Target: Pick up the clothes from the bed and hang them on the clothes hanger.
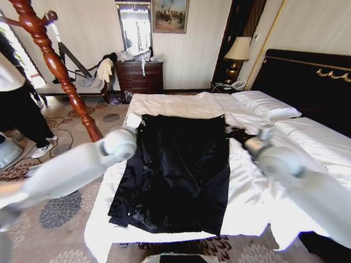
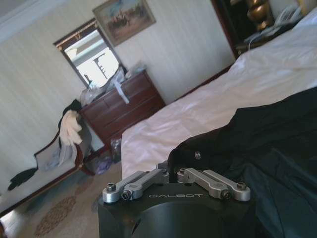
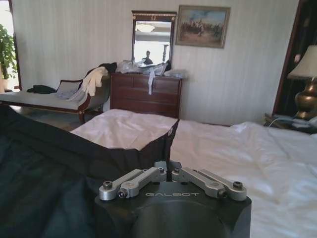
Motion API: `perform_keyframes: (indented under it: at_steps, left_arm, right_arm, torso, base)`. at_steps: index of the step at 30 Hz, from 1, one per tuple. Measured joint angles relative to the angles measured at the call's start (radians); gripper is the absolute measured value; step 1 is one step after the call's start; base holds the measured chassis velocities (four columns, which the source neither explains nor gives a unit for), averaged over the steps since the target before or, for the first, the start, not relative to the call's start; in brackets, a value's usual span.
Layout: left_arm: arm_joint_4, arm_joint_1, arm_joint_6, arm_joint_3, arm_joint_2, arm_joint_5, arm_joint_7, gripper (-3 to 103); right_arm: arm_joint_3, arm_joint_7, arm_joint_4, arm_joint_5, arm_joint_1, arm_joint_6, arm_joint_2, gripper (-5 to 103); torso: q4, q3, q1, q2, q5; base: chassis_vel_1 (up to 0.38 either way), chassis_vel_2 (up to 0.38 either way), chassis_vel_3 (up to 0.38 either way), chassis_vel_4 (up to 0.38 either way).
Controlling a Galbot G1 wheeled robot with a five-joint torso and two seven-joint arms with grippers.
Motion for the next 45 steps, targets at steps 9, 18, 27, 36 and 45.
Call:
perform_keyframes:
  at_steps: [9,18,27,36,45]
  left_arm:
    - [0.214,0.096,0.0,-0.015,-0.153,0.048,-0.072,2]
    - [0.399,0.076,-0.001,-0.038,-0.245,0.05,-0.061,2]
    - [0.626,0.036,-0.001,-0.051,-0.339,0.141,0.006,2]
    - [0.651,0.057,-0.001,-0.031,-0.361,0.138,0.02,17]
    - [0.562,0.06,-0.001,-0.004,-0.306,0.156,0.042,49]
  right_arm:
    - [-0.2,-0.005,-0.249,-0.081,0.148,0.022,0.207,0]
    - [-0.295,0.0,-0.49,-0.123,0.302,0.04,0.348,0]
    - [-0.321,-0.017,-0.649,-0.148,0.385,0.069,0.441,0]
    - [-0.317,-0.038,-0.682,-0.17,0.337,0.071,0.434,-1]
    - [-0.292,-0.035,-0.573,-0.142,0.272,0.069,0.362,32]
  torso:
    - [-0.0003,0.0,0.0,0.0,-0.0003]
    - [-0.0004,0.0,0.0,0.0,0.0003]
    - [0.0002,0.0,0.0,0.0,0.0001]
    - [-0.0003,0.0,0.0,0.0,0.0002]
    - [-0.0005,0.0,0.0,0.0,0.0003]
  base:
    - [0.0,0.0,0.0,0.0]
    - [0.0,0.0,0.0,0.0]
    - [0.0,0.0,0.0,0.0]
    - [0.0,0.0,0.0,0.0]
    - [0.0,0.0,0.0,0.0]
